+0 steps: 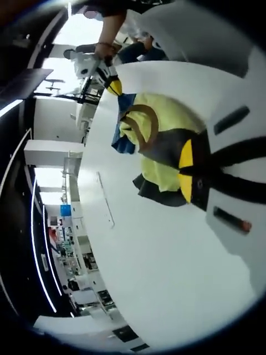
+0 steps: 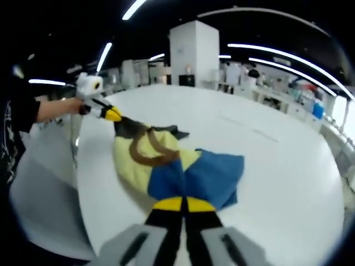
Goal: Fold the garment on the visible template until the final outline fits inside the template.
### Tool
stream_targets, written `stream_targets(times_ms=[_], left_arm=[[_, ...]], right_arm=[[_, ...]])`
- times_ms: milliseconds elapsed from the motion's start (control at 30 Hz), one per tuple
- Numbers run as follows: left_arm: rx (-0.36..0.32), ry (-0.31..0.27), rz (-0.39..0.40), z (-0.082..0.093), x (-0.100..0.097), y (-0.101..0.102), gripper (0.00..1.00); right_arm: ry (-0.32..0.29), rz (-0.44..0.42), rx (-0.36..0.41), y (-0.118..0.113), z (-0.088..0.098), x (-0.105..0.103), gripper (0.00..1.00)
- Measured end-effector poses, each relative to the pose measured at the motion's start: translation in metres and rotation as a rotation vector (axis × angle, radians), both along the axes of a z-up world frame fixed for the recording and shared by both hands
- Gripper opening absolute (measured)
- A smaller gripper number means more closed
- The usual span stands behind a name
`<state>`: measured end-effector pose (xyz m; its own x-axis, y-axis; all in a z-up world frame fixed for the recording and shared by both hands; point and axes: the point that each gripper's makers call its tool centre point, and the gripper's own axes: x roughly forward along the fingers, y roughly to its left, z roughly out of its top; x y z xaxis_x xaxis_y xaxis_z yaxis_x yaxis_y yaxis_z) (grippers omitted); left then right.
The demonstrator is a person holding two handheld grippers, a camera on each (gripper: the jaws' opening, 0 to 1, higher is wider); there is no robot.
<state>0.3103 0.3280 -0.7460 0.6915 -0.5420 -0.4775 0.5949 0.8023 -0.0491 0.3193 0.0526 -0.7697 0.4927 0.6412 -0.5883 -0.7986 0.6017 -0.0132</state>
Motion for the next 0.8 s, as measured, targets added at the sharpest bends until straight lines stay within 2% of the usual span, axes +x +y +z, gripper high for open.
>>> stream_targets(times_ms=[200, 400, 500, 667, 800], left_arm=[[0.029, -0.068, -0.011, 0.020, 0.006, -0.001, 0.00], [-0.019, -0.156, 0.035, 0.055, 0.017, 0.002, 0.00], [-0.062, -0.191, 0.075, 0.071, 0.030, 0.005, 0.00], [-0.122, -0.219, 0.124, 0.083, 0.055, 0.010, 0.00], [-0.138, -0.231, 0.152, 0.085, 0.075, 0.014, 0.00]], right_arm=[[-0.071, -0.012, -0.018, -0.002, 0.024, 0.011, 0.00], [-0.148, -0.043, -0.011, -0.004, 0.052, 0.030, 0.00], [-0.171, -0.068, 0.023, -0.005, 0.067, 0.044, 0.00], [-0.198, -0.089, 0.019, -0.006, 0.079, 0.068, 0.00], [-0.212, -0.110, 0.026, -0.007, 0.085, 0.084, 0.00]])
